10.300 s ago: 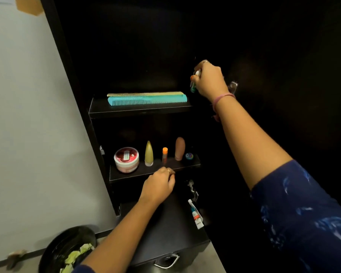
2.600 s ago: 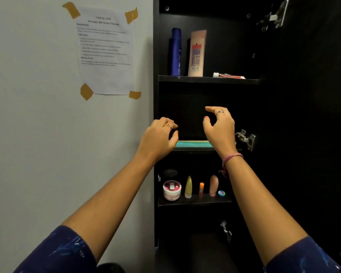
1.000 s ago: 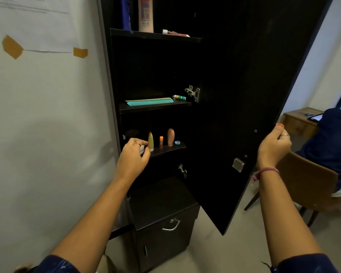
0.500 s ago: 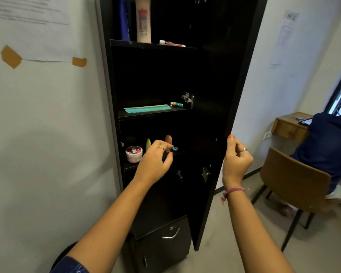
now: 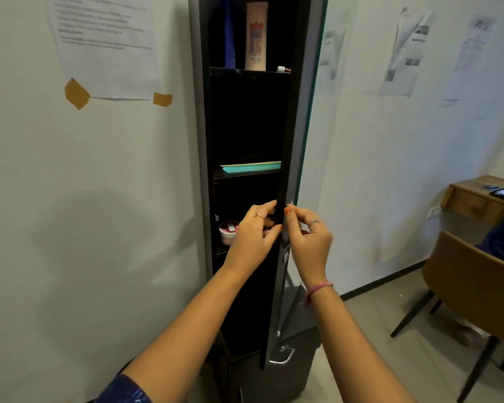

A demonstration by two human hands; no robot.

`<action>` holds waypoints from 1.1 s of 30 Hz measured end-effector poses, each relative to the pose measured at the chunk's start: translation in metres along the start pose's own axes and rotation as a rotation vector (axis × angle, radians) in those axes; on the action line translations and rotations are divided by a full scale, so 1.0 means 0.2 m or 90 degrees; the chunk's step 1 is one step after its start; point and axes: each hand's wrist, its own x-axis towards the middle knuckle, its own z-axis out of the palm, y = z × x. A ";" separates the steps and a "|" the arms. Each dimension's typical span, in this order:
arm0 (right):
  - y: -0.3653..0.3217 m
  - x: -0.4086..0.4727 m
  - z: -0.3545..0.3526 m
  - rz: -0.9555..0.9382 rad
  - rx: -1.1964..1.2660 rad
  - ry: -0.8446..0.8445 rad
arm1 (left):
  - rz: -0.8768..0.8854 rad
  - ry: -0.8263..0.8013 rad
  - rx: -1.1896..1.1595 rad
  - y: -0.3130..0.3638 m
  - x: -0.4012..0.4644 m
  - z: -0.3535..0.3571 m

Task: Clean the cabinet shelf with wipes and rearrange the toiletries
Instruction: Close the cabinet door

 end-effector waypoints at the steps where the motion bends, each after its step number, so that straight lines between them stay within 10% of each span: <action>1: 0.01 -0.01 0.04 -0.006 -0.008 -0.019 | -0.006 0.039 0.012 -0.02 0.00 -0.02; 33: 0.25 0.12 0.80 -0.098 -0.190 -0.316 | -0.143 0.276 0.082 -0.60 0.45 -0.32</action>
